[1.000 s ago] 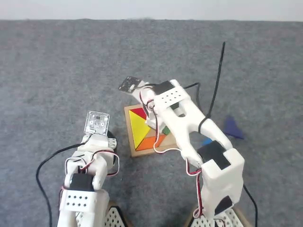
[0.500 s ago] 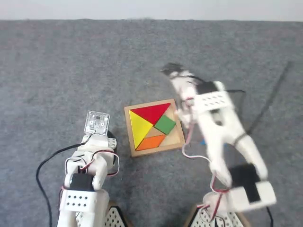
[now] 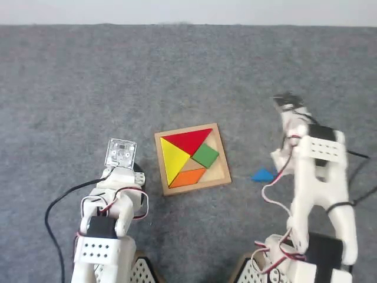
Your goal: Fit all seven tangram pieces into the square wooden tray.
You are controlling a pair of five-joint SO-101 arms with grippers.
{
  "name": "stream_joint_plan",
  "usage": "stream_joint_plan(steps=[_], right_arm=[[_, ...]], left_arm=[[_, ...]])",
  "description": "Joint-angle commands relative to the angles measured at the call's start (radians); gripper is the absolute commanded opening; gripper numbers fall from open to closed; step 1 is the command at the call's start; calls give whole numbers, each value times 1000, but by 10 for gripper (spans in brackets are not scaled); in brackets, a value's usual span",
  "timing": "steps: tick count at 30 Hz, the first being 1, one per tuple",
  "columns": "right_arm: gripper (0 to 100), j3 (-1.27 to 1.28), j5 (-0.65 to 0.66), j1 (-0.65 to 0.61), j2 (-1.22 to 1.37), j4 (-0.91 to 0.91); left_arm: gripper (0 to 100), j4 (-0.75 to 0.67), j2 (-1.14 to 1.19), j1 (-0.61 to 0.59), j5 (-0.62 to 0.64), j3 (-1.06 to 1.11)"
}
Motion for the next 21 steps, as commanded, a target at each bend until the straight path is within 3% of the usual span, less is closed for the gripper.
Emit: stream_joint_plan(steps=[1,8,15,21], right_arm=[[169,-9,87,56,-58,-10],[170,-21,100,45,-47,-42],[169,-25,74,-120,-45,13],[168,-46,15,-163,-38,21]], left_arm=[[15,5,-14,-5,6,-8],[15,5,-14,-5,6,-8],[15,5,-14,-3,6,-8],[15,5,-14,-3,6,-8]])
